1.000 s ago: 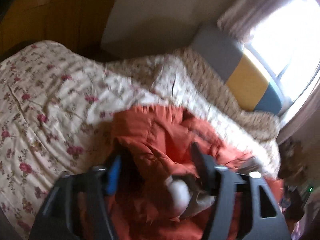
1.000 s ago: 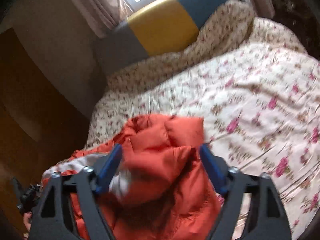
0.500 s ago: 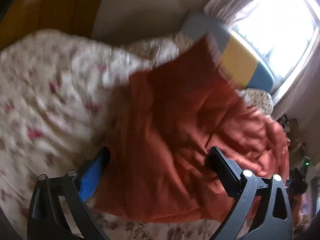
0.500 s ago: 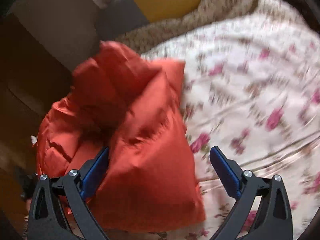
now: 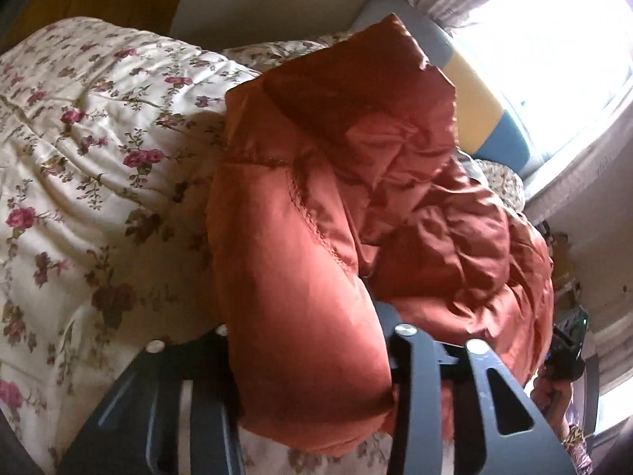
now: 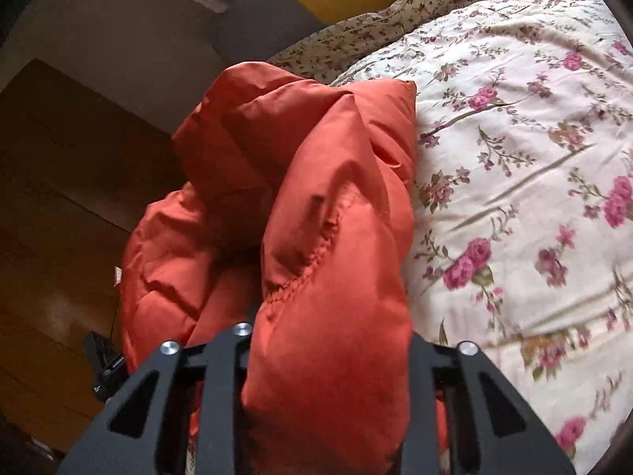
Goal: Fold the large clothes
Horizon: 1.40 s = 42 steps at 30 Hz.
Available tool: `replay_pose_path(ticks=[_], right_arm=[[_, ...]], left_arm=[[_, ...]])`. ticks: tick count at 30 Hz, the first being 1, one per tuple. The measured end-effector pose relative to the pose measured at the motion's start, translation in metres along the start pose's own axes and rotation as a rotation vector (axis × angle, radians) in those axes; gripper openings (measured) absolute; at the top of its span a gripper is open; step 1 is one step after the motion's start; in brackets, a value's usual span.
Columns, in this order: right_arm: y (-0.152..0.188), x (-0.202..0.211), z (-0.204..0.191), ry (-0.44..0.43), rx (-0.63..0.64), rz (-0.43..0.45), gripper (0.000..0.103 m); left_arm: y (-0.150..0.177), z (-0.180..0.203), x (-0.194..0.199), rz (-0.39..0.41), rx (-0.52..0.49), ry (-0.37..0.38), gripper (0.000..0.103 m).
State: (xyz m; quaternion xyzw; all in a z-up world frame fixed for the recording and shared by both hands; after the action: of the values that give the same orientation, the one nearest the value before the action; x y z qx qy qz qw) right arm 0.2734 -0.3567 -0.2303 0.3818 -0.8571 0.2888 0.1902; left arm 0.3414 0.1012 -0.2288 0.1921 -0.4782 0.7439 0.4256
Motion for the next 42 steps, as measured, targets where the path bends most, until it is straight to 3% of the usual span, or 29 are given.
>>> replay_pose_path(ticks=[6,16,18,19,21,24,26,27,30,36,37,39,40,41,42], right_arm=[[0.028,0.038,0.007,-0.016,-0.031,-0.008,0.023],[0.108,0.125,0.038,0.02,-0.046,0.011,0.024],[0.122,0.135,0.042,0.035,-0.032,0.017,0.027],[0.13,0.14,0.045,0.056,-0.02,0.022,0.034],[0.137,0.147,0.049,0.108,0.004,0.053,0.043],[0.139,0.153,0.047,0.167,0.052,0.091,0.054],[0.129,0.16,0.043,0.234,0.089,0.151,0.071],[0.129,0.172,0.039,0.258,0.109,0.188,0.073],[0.109,0.187,0.021,0.287,0.182,0.268,0.075],[0.089,0.136,-0.006,0.406,0.309,0.203,0.078],[0.085,0.129,-0.004,0.433,0.31,0.2,0.078],[0.08,0.118,-0.004,0.448,0.309,0.199,0.064],[0.079,0.115,-0.003,0.447,0.3,0.196,0.048],[0.081,0.112,-0.003,0.432,0.29,0.19,0.034],[0.08,0.107,-0.004,0.421,0.289,0.191,0.03]], left_arm=[[0.037,0.016,0.033,-0.012,-0.044,0.017,0.031],[0.142,0.047,0.087,-0.065,-0.086,0.122,0.031],[0.161,0.052,0.095,-0.07,-0.105,0.12,0.031],[0.167,0.053,0.098,-0.07,-0.116,0.113,0.033],[0.176,0.051,0.102,-0.063,-0.121,0.086,0.042],[0.179,0.044,0.111,-0.049,-0.066,0.081,0.05],[0.167,0.035,0.117,-0.012,-0.057,0.049,0.058],[0.163,0.032,0.124,0.013,-0.06,0.026,0.06],[0.147,0.025,0.145,0.1,-0.06,-0.041,0.069],[0.107,0.05,0.122,0.097,-0.139,-0.065,0.069],[0.101,0.056,0.111,0.084,-0.155,-0.077,0.07],[0.096,0.059,0.096,0.055,-0.182,-0.122,0.071],[0.097,0.062,0.088,0.039,-0.19,-0.126,0.062],[0.097,0.065,0.083,0.024,-0.197,-0.128,0.045],[0.098,0.066,0.081,0.023,-0.196,-0.139,0.04]])
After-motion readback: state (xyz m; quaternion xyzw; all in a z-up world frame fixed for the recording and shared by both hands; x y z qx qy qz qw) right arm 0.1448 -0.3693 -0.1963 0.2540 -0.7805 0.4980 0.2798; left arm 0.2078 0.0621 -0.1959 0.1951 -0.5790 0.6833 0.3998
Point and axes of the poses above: each gripper's, at about its wrist camera, not at the fingertips, and x roughly against the way its jaws point, z to its right, y to its underside, the point moved 9 cm from there along -x, roughly the way its jaws point, and after that the axes turned 4 degrees about -x, right-handed, at the moved point
